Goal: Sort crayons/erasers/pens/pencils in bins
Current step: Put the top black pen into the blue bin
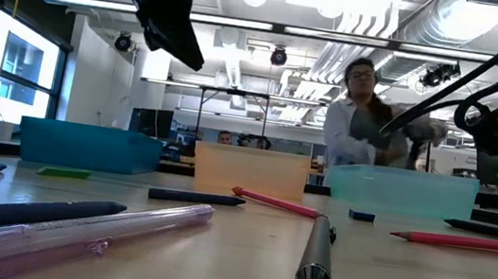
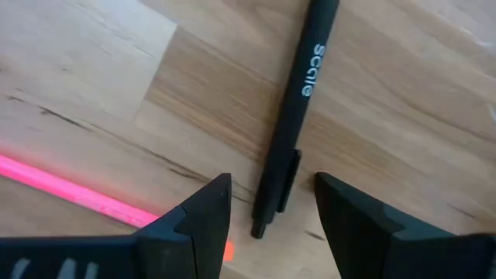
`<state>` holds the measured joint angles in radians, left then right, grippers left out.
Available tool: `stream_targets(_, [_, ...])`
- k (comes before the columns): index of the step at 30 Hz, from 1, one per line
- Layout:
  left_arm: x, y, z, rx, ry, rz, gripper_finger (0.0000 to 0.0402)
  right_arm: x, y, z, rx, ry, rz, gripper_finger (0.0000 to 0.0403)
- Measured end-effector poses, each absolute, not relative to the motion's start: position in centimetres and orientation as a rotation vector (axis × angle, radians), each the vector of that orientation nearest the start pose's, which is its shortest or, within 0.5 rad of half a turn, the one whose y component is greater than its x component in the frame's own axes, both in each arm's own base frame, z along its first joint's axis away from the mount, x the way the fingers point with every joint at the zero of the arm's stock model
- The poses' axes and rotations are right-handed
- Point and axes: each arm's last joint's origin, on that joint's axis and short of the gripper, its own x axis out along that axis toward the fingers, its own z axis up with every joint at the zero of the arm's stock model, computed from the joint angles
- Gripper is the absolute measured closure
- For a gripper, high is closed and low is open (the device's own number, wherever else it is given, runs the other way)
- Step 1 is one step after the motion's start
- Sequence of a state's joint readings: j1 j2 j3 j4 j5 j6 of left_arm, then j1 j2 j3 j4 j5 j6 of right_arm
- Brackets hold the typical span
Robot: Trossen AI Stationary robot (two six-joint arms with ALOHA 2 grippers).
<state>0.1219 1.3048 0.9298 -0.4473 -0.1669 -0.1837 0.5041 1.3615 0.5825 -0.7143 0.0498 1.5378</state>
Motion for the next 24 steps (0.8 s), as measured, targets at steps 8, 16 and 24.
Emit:
stream_targets(8, [26.4, 3.7, 25.4, -0.153, 0.796, 0.347, 0.0316, 16.3, 8.8, 13.1, 0.884, 1.325, -0.802, 0.0223])
stream_targets(16, [26.4, 3.7, 25.4, -0.153, 0.796, 0.347, 0.0316, 16.6, 7.9, 13.0, 0.932, 1.343, -0.849, 0.0296])
stream_targets(24, [26.4, 3.7, 25.4, -0.150, 0.797, 0.346, 0.0316, 16.6, 7.6, 13.0, 0.931, 1.348, -0.859, 0.0363])
